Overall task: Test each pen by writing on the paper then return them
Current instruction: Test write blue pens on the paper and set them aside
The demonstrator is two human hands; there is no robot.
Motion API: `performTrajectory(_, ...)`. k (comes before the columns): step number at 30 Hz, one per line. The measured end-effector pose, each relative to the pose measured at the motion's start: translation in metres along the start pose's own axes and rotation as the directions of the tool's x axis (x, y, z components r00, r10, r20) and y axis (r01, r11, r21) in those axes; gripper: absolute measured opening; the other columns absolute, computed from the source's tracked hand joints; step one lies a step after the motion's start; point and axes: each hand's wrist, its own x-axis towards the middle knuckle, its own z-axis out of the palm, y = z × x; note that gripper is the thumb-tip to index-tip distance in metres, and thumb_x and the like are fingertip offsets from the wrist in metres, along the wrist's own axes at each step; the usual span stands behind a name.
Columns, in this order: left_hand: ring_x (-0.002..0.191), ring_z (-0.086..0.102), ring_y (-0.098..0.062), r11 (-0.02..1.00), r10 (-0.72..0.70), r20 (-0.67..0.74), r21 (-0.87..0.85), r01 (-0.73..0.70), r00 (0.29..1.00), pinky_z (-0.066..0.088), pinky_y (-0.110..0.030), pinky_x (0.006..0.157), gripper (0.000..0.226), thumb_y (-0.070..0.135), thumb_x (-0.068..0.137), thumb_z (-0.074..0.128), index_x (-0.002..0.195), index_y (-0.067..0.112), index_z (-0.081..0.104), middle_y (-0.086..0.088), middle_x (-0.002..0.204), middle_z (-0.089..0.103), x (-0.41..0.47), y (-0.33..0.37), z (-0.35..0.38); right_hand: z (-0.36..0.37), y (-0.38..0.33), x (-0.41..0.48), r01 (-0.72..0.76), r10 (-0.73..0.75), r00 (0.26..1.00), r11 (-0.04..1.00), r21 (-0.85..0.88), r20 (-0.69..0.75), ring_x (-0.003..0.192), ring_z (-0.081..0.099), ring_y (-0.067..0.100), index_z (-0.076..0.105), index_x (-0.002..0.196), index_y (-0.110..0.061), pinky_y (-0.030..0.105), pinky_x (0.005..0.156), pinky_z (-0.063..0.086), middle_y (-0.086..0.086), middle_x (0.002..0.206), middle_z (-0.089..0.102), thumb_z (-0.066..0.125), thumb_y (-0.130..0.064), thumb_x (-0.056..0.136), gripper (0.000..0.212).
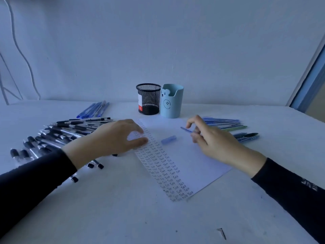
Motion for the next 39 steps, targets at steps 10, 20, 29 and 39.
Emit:
performTrajectory(10, 0.094, 0.05, -0.004, 1.0, -0.005, 0.035, 0.014, 0.004, 0.999, 0.043, -0.026, 0.081, 0.072, 0.083, 0.076, 0.037, 0.127, 0.036, 0.056, 0.017, 0.126, 0.053, -0.002, 0.003, 0.002, -0.012, -0.022, -0.006, -0.026, 0.139, 0.987, 0.637, 0.77, -0.082, 0.055, 0.057, 0.019, 0.057, 0.09, -0.013, 0.031, 0.051, 0.05, 0.012, 0.066, 0.068, 0.064, -0.012, 0.093, 0.008)
performTrajectory(20, 0.103, 0.048, -0.001, 1.0, -0.009, 0.098, 0.01, 0.008, 0.995, 0.045, -0.028, 0.093, 0.093, 0.097, 0.06, 0.031, 0.13, 0.04, 0.051, 0.021, 0.128, 0.048, -0.002, 0.0, 0.001, 0.0, -0.045, -0.016, -0.176, 0.015, 0.977, 0.615, 0.769, 0.213, 0.062, 0.055, 0.009, 0.062, 0.075, -0.019, 0.02, 0.057, 0.043, 0.0, 0.069, 0.071, 0.065, -0.012, 0.091, 0.017)
performTrajectory(29, 0.107, 0.044, -0.001, 1.0, -0.018, 0.105, 0.022, 0.016, 0.994, 0.044, -0.03, 0.096, 0.093, 0.098, 0.059, 0.03, 0.13, 0.041, 0.05, 0.02, 0.13, 0.047, -0.001, 0.001, 0.001, 0.016, -0.055, -0.02, -0.126, 0.116, 0.991, 0.673, 0.729, 0.064, 0.039, 0.034, 0.013, 0.037, 0.049, -0.016, 0.023, 0.046, 0.036, 0.004, 0.044, 0.036, 0.068, -0.008, 0.085, 0.048)
performTrajectory(39, 0.103, 0.044, -0.002, 1.0, -0.018, 0.103, 0.023, 0.016, 0.995, 0.041, -0.027, 0.09, 0.094, 0.098, 0.057, 0.029, 0.129, 0.04, 0.05, 0.02, 0.129, 0.047, -0.001, 0.001, 0.001, 0.017, -0.056, -0.021, -0.105, 0.086, 0.994, 0.673, 0.732, 0.063, 0.04, 0.039, 0.011, 0.037, 0.045, -0.02, 0.03, 0.056, 0.045, -0.003, 0.04, 0.038, 0.069, -0.005, 0.082, 0.051)
